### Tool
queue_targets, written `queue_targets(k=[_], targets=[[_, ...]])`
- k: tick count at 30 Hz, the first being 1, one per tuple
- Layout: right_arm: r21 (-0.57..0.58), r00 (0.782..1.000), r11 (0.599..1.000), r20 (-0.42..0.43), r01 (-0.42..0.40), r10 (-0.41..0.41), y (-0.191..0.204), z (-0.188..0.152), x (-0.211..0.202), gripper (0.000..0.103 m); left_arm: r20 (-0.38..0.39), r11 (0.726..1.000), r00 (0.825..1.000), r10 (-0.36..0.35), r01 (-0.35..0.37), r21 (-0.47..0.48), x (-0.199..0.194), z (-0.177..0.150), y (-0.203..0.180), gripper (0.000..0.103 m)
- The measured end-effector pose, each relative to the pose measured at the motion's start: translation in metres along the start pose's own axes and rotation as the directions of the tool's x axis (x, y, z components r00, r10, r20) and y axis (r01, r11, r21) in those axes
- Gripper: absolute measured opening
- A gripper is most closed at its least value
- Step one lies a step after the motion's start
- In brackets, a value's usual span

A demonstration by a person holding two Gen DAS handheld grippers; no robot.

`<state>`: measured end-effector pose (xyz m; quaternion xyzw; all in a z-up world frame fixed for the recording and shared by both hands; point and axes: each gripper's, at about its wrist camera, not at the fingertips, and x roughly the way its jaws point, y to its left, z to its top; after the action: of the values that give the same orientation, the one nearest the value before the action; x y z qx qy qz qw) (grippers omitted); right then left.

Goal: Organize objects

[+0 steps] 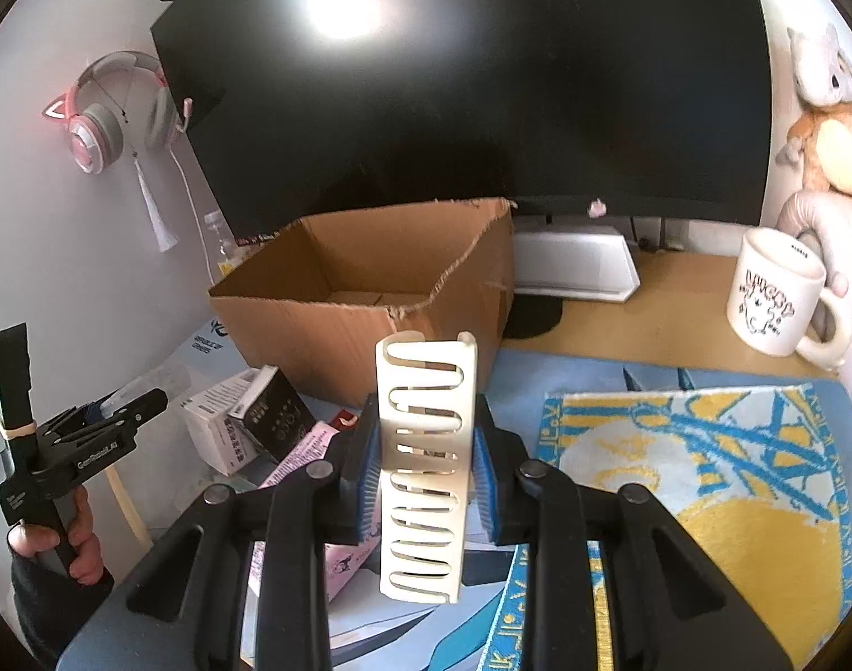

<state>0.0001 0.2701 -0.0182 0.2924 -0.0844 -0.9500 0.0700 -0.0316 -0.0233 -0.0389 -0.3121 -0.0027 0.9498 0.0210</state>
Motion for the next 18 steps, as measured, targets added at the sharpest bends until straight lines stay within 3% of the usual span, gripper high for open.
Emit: queue_targets(k=[18], targets=[[-0.002,0.996,1.0,0.09,-0.026,0.026,0.007,0.06,-0.026,0.031,0.107,0.999,0.994,-0.03,0.032,-0.019,-0.03,0.053,-0.008,0.057]])
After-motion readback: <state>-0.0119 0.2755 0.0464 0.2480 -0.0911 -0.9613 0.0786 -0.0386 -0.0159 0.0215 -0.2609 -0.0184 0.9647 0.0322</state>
